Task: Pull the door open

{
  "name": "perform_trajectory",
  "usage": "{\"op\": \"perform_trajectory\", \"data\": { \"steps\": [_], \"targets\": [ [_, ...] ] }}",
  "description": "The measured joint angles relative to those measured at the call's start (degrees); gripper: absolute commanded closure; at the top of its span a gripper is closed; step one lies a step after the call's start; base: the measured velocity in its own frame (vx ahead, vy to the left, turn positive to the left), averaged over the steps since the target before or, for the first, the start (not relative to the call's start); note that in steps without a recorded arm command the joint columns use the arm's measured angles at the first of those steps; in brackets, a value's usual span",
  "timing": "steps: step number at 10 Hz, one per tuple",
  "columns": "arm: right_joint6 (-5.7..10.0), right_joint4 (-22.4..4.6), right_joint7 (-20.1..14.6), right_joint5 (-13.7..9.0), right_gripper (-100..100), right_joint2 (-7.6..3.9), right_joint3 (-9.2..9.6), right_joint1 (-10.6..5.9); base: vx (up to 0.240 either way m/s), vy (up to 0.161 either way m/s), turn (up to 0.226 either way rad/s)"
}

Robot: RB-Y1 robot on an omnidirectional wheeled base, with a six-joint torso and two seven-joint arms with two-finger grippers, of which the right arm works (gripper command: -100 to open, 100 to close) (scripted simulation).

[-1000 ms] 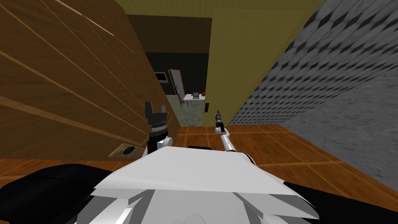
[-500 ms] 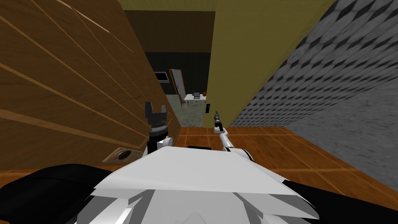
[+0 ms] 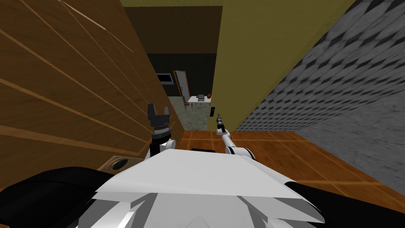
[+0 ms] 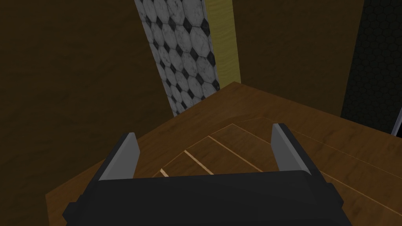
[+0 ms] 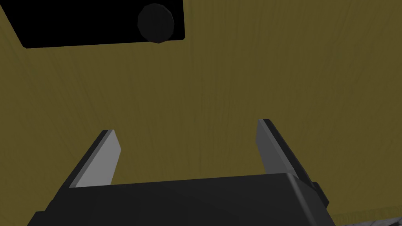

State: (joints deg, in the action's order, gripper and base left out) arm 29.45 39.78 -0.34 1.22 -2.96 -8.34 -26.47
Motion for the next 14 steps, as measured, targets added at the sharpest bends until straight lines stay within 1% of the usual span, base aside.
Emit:
{"op": "perform_trajectory", "data": {
  "steps": [1, 3, 4, 5, 6, 7, 8, 9, 10, 11, 12, 13, 14],
  "targets": [
    [-0.37, -0.7, -0.2, 0.0, -100, 0.07, 0.04, -0.45, 0.055, 0.004, 0.009],
    [-0.29, -2.7, -0.4, 0.0, -100, 0.11, -0.08, -1.53, 0.05, -0.002, 0.022],
    [-0.09, -4.0, -0.5, -0.1, -100, 0.15, -0.18, -2.24, 0.094, -0.011, 0.042],
    [0.4, -6.4, -0.8, -0.1, -100, 0.09, -0.25, -3.35, 0.137, -0.015, 0.048],
    [0.14, -7.6, -0.9, -0.1, -100, 0.45, -0.34, -4.11, 0.063, -0.008, 0.013],
    [0.0, -7.7, -0.9, -0.1, -100, 0.51, -0.34, -4.19, 0.091, 0.033, 0.134],
    [-0.48, -7.0, -1.8, -0.2, -100, -0.86, -0.2, -3.86, 0.159, 0.061, 0.202],
    [1.1, -10.5, -2.5, -0.6, -100, -2.17, -0.68, -5.08, 0.125, 0.045, 0.035],
    [1.51, -9.9, -2.8, -0.6, -100, -2.42, -0.72, -4.5, 0.051, 0.022, -0.039],
    [1.02, -8.8, -2.8, -0.6, -100, -2.35, -0.67, -3.9, 0.099, 0.056, 0.185],
    [0.85, -8.4, -3.4, -0.7, -100, -3.44, -0.7, -3.27, 0.186, 0.083, 0.209],
    [1.52, -9.3, -4.3, -0.9, -100, -4.7, -0.91, -3.0, 0.18, 0.048, 0.09],
    [2.54, -11.2, -5.2, -1.2, -100, -6.11, -1.02, -3.68, 0.097, 0.014, 0.01]
  ]
}}
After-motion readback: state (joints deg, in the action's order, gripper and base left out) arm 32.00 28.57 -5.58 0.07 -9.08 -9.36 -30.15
